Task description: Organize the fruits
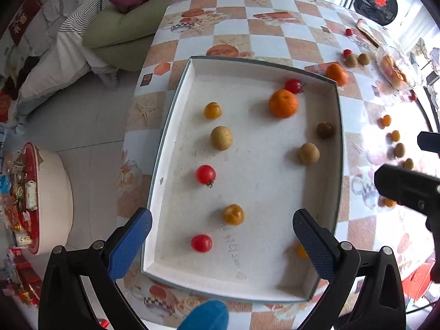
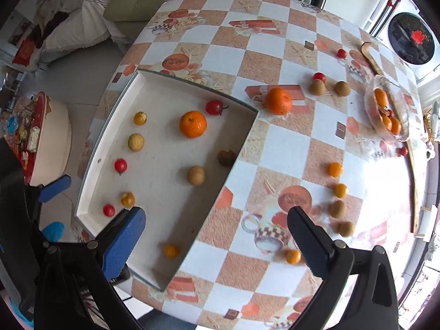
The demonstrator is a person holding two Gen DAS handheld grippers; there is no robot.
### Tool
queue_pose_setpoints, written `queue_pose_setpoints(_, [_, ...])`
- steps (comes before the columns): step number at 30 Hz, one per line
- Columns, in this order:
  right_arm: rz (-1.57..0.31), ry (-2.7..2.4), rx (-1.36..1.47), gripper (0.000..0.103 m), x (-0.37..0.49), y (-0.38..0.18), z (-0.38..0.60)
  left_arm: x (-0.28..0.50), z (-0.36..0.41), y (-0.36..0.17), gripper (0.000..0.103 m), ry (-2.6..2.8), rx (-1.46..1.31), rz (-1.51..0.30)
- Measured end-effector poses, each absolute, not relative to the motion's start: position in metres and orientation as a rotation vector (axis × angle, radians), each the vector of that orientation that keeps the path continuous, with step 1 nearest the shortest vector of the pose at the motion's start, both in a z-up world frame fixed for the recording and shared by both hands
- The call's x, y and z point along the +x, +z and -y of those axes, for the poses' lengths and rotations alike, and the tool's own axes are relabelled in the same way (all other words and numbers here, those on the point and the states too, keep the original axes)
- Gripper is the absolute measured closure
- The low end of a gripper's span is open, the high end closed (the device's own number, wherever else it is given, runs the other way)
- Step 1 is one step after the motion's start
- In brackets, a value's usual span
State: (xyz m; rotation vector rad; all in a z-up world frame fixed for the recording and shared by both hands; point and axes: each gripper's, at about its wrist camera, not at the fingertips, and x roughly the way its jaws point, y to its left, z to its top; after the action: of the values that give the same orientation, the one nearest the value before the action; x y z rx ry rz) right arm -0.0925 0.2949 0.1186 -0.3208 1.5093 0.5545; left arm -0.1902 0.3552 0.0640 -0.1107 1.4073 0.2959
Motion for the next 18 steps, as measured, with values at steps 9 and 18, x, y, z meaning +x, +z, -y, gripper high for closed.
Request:
queue_pose_setpoints(9, [-1.525, 0.55, -0.339, 0.0, -0.117, 0.133, -0.279, -0.206, -0.344, 0.079, 0.0, 0.276, -0.067, -1.427])
queue_pose_setpoints(18, [-1.521, 0.538, -0.337, 0.0, -0.124, 0.14, -0.271, -0.222, -0.337, 0.084, 0.0, 0.271, -0.046, -1.438])
